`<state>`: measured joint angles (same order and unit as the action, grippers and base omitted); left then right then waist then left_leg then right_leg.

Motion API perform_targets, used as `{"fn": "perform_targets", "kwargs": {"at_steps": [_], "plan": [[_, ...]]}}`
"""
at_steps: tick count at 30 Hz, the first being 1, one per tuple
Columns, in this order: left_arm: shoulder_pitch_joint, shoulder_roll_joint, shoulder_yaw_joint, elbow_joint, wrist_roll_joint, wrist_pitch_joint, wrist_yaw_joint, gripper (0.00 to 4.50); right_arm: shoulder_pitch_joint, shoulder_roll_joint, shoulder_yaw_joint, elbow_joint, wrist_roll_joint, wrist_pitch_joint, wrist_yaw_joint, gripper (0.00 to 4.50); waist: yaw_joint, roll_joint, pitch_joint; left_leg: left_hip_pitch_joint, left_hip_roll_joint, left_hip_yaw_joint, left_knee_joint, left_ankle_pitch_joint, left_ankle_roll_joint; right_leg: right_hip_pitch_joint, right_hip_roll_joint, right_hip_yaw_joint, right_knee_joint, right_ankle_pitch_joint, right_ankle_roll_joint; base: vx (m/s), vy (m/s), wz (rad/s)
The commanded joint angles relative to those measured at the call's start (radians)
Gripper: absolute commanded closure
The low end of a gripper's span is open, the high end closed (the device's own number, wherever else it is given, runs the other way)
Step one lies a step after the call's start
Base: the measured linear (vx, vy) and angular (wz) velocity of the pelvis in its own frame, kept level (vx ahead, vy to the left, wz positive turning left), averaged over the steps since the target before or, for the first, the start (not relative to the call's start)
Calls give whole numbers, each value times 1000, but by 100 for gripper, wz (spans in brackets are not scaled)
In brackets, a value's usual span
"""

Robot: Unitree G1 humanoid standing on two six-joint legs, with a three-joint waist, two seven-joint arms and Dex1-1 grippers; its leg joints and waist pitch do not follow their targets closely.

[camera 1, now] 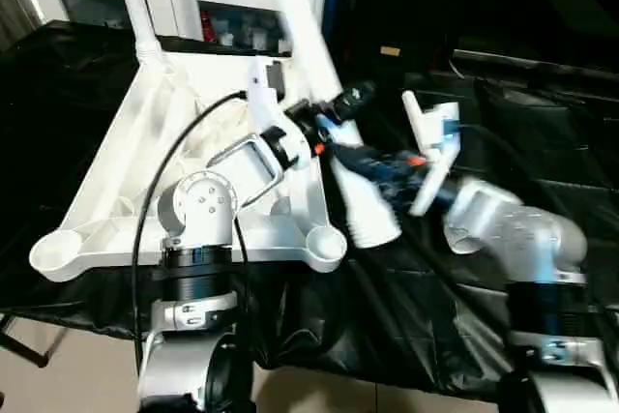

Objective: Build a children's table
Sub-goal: Pick table leg

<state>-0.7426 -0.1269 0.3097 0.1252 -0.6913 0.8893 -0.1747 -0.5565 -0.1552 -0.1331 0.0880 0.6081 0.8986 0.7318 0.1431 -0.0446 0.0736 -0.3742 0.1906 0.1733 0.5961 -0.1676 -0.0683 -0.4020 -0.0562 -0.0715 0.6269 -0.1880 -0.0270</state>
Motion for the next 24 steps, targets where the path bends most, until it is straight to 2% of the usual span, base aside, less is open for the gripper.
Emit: {"fn": "perform_targets", "kwargs": {"at_steps": [1,8,12,14,20,21,24], "plan": [[-25,-13,-6,-18,-2,-3,24,71,-18,4,17,-36,-6,-12,-10,268,1,0,-81,11,36,-15,-63,-141,-10,58,-87,51,-91,-241,-97,0,0,0],[-21,-18,2,-36,7,-28,47,136,-30,18,30,-30,-16,-28,-41,268,0,-2,-80,11,37,-14,-65,-141,-10,57,-86,52,-91,-226,-96,0,0,0],[-17,-9,0,-46,-11,-32,47,166,-32,12,32,-25,-20,-34,-48,268,-1,-6,-80,11,36,-13,-64,-136,-10,57,-87,53,-91,-222,-92,0,0,0],[-16,-9,-1,-47,-12,-34,51,170,-32,12,32,-26,-20,-34,-49,268,0,-4,-80,11,37,-14,-65,-137,-11,57,-87,52,-90,-226,-90,0,0,0],[-10,-1,-18,-58,-21,-46,21,217,-31,3,41,-27,-22,-44,-51,268,-1,-7,-80,10,36,-14,-65,-132,-11,57,-87,52,-91,-232,-83,0,0,0],[-8,6,-29,-65,-17,-54,3,238,-30,-1,50,-30,-28,-55,-50,268,-1,-9,-80,10,36,-14,-65,-130,-11,57,-88,52,-91,-230,-83,0,0,0],[-8,20,-45,-71,-12,-60,-14,256,-34,-2,54,-32,-26,-55,-47,268,-1,-8,-80,11,37,-14,-65,-132,-14,56,-87,53,-90,-226,-84,0,0,0]]}}
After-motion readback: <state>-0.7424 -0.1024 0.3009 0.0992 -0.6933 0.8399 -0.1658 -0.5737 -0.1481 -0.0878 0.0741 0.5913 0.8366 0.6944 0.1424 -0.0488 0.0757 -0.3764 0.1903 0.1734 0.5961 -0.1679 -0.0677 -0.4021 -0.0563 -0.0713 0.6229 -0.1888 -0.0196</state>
